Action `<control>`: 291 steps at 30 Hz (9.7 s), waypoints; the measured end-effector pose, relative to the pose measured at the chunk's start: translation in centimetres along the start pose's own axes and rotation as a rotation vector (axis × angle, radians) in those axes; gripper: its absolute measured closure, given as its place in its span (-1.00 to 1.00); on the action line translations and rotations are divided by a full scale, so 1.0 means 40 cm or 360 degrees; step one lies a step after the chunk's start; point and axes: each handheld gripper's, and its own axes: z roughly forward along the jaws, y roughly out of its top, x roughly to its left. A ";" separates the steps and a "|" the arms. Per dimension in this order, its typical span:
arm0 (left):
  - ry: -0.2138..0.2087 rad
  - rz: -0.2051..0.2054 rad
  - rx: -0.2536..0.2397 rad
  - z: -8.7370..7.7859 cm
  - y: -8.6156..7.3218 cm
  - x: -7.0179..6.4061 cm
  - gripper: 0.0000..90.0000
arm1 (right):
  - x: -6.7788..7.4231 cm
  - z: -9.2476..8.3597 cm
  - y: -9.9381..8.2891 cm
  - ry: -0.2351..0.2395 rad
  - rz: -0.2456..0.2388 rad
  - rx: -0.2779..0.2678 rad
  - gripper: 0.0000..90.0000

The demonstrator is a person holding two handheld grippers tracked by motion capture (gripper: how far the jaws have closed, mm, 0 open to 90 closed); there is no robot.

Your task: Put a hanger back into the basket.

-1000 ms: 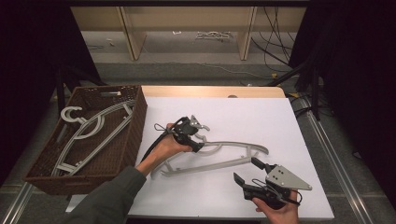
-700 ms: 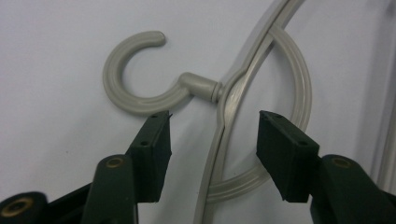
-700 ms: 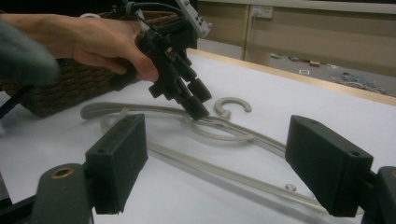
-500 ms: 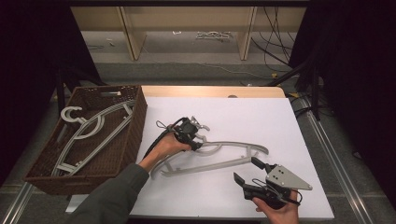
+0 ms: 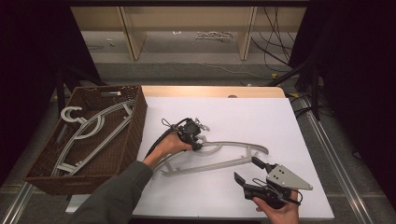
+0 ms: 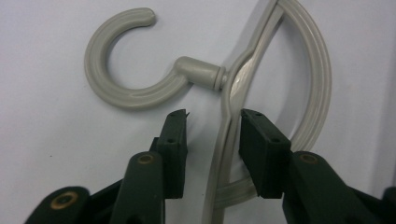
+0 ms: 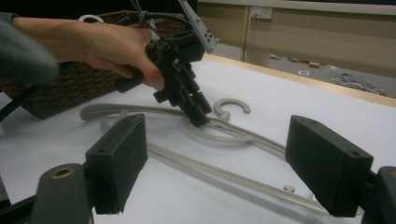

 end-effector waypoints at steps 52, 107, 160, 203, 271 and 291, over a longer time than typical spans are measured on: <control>0.0059 0.0353 -0.0105 -0.097 0.052 -0.034 0.82 | 0.000 0.002 0.001 0.0001 -0.0005 0.0003 -0.51; 0.0407 0.0227 -0.0483 -0.543 0.097 0.077 0.83 | 0.000 0.002 0.000 0.0000 -0.0009 0.0003 -0.51; 0.0688 -0.0320 -0.0488 -0.679 -0.327 0.324 0.83 | -0.001 0.006 -0.005 0.0010 0.0003 0.0029 -0.51; 0.0856 -0.0068 -0.0279 -0.697 -0.586 0.393 0.82 | -0.001 0.007 -0.006 0.0005 0.0001 0.0040 -0.51; 0.0703 -0.0563 -0.0060 -0.590 -0.626 0.405 0.78 | -0.002 0.009 -0.008 0.0003 -0.0003 0.0045 -0.51; 0.0558 -0.0594 -0.0011 -0.590 -0.632 0.425 0.77 | -0.001 0.010 -0.009 -0.0006 -0.0004 0.0037 -0.51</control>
